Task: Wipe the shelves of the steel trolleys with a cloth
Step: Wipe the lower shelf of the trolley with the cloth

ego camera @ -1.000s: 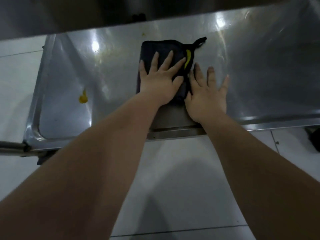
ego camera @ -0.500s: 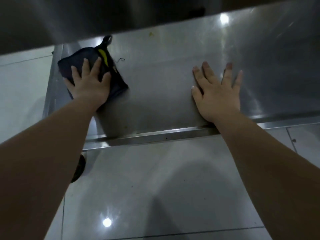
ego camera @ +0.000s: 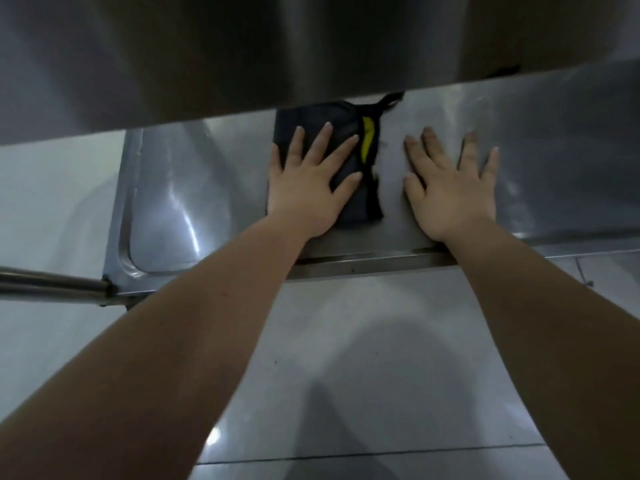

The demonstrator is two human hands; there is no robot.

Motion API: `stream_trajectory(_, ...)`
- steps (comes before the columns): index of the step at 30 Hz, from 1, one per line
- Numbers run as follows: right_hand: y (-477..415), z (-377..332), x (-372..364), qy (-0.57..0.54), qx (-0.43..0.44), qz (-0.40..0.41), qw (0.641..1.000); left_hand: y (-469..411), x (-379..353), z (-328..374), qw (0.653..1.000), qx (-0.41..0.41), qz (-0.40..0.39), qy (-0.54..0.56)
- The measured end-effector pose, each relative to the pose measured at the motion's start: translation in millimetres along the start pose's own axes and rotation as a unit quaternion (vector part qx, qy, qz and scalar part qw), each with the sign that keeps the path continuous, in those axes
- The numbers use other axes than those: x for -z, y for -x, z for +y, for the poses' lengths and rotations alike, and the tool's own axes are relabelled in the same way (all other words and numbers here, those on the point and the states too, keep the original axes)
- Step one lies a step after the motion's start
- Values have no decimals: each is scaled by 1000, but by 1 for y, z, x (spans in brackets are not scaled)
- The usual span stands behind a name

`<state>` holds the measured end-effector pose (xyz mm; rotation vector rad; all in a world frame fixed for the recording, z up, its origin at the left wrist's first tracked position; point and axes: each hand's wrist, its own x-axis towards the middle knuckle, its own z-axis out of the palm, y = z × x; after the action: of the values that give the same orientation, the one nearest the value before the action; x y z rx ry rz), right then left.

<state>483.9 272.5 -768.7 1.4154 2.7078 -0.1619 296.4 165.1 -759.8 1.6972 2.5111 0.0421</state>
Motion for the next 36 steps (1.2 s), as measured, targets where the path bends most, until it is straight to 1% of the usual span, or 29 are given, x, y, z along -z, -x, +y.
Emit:
stream_trajectory(2,-1,0,0,1,-1,-2,1000,15,2,-49,999,47,6,-7)
stream_trajectory(4,-1,-1,1,-2,-3,-4,1000,31,6,-100,992,125,5,6)
stream_trajectory(6,1,-3,1,-4,-4,-5,1000,47,9,-134,982,191,3,7)
stream_trajectory(8,3,-6,2,1,-6,-2,1000,54,7,-140,974,227,2,5)
stream_trajectory(10,5,-7,2,6,-9,-4,1000,54,5,-121,968,252,1,11)
stream_trajectory(12,6,-8,3,9,-16,-10,1000,51,1,-80,971,238,5,11)
stream_trajectory(13,6,-9,3,9,-23,-13,1000,49,-1,-54,978,206,5,10)
stream_trajectory(16,9,-15,3,12,-49,-17,999,51,-8,31,997,74,-14,26)
stream_trajectory(17,9,-15,3,9,-59,-21,998,51,-8,51,998,46,-27,32)
stream_trajectory(18,10,-16,4,5,-61,-25,998,50,-8,62,998,36,-36,40)
stream_trajectory(21,21,-19,6,-35,-46,-47,997,53,-5,65,997,48,-41,52)
stream_trajectory(23,36,-24,7,-63,-55,-51,995,55,-3,62,997,51,-38,46)
stream_trajectory(26,54,-27,3,-47,-28,-63,996,58,1,53,998,35,-42,43)
stream_trajectory(28,55,-24,3,-23,-15,-68,997,62,3,35,998,27,-39,36)
stream_trajectory(30,53,-22,2,-14,-19,-71,997,69,5,-4,998,52,-29,36)
stream_trajectory(33,52,-23,0,-5,-13,-63,998,97,12,-91,988,150,-20,28)
stream_trajectory(35,53,-23,1,-7,-15,-57,998,121,18,-145,972,230,-40,12)
stream_trajectory(36,54,-24,0,-7,-19,-57,998,131,20,-162,965,257,-56,-5)
